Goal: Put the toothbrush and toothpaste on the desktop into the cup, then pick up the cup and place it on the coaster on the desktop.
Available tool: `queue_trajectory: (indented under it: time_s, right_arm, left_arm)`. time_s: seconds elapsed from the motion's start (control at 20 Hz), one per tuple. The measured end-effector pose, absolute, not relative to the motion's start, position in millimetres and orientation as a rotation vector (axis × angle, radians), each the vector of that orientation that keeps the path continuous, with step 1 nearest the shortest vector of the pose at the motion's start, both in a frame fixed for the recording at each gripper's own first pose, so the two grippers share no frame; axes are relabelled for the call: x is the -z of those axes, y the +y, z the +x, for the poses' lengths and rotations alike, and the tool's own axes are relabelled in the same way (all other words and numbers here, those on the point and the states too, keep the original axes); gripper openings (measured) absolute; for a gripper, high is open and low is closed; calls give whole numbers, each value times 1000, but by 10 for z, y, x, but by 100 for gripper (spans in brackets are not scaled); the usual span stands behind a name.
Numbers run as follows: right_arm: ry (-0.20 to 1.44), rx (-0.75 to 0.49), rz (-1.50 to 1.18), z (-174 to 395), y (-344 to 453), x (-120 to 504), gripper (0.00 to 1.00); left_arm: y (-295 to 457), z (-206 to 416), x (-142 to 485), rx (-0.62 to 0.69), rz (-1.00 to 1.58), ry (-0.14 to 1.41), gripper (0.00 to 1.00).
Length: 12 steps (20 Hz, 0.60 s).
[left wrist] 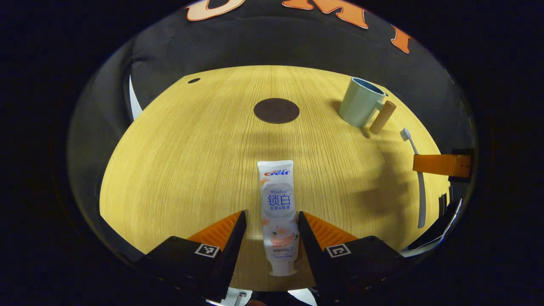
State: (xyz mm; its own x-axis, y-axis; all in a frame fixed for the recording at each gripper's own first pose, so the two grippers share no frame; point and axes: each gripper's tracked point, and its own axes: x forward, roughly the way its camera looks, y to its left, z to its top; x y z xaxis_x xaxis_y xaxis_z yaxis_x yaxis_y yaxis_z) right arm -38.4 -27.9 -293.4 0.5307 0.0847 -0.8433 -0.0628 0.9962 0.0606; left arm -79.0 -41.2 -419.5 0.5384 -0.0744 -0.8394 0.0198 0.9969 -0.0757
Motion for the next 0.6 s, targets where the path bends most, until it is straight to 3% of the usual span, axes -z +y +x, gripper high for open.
queue_trajectory:
  time_s: [0.2, 0.3, 0.6]
  right_arm:
    - [981, -94, 29, -356, -272, 2835, 5]
    - [964, -95, 30, -332, -286, 2793, 5]
    - [921, -97, 34, -286, -293, 2649, 5]
  left_arm:
    - [-460, -739, 4120, 56, -43, 985, 69]
    - [-533, -724, 4106, 51, -45, 984, 57]
    - [-433, -735, 4068, 60, -63, 983, 52]
